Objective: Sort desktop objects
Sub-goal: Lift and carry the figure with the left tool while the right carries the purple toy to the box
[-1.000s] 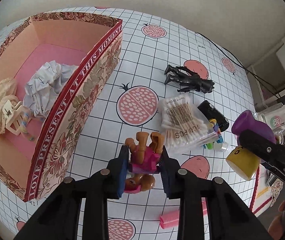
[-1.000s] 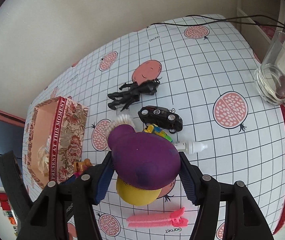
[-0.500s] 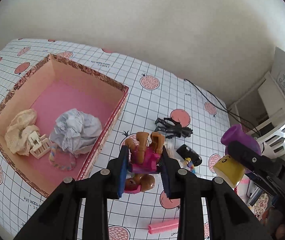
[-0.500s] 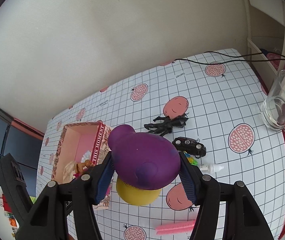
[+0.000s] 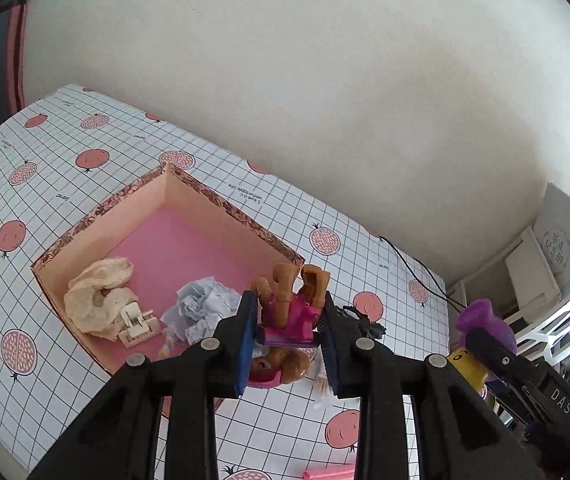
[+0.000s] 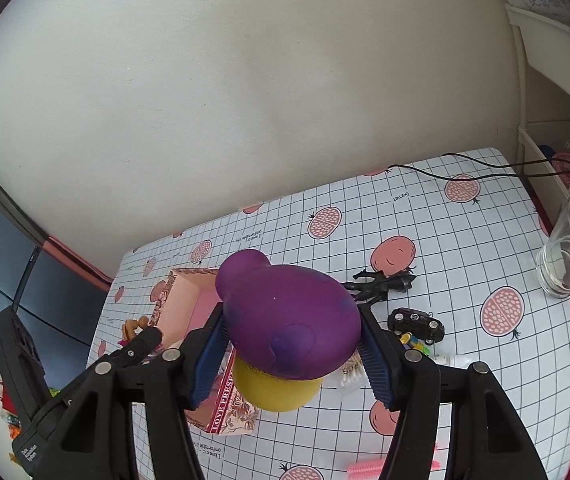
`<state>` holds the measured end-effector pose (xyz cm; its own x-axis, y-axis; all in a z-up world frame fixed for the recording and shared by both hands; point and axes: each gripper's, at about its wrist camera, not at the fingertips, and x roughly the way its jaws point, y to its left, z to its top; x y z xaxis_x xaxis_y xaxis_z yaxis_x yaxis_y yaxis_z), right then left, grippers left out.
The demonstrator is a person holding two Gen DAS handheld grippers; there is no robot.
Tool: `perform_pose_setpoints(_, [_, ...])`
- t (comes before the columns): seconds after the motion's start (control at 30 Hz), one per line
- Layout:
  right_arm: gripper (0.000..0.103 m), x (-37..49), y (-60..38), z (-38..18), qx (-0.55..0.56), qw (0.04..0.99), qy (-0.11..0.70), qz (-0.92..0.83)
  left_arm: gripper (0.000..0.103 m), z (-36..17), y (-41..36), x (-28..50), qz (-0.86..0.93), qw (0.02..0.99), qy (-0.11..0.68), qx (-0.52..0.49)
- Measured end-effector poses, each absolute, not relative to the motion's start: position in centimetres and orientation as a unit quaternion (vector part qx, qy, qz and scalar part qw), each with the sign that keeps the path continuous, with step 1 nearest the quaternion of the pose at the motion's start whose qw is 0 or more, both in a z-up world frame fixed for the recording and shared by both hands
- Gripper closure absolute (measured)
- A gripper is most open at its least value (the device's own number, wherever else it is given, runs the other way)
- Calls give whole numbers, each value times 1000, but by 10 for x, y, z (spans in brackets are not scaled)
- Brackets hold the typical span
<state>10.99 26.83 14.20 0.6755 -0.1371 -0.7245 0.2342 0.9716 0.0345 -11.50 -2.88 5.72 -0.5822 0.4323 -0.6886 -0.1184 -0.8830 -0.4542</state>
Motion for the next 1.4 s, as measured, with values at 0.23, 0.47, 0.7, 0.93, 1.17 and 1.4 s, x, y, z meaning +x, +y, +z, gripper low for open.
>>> perform_pose_setpoints(0.23, [39,124,282,114,57,904,413,-92,72,54,-60,-120,873,132,-206,-423])
perform_pose_setpoints(0.47, [38,138,310,82,38,896,437,-66,72,46,-93,-127,873,102,-227,-420])
perform_pose_setpoints(0.7, [38,148,339,57,23,889,455,-41,72,36,-131,-130,868,64,-261,-417])
perform_pose_setpoints(0.93, [38,156,365,32,3,883,469,-13,72,34,-166,-129,869,31,-290,-399])
perform_pose_setpoints(1.17, [39,160,383,17,-10,879,477,8,72,32,-176,-128,868,21,-300,-395])
perform_pose_setpoints(1.4, [38,165,387,3,-15,874,486,15,72,16,-161,-136,862,24,-290,-416])
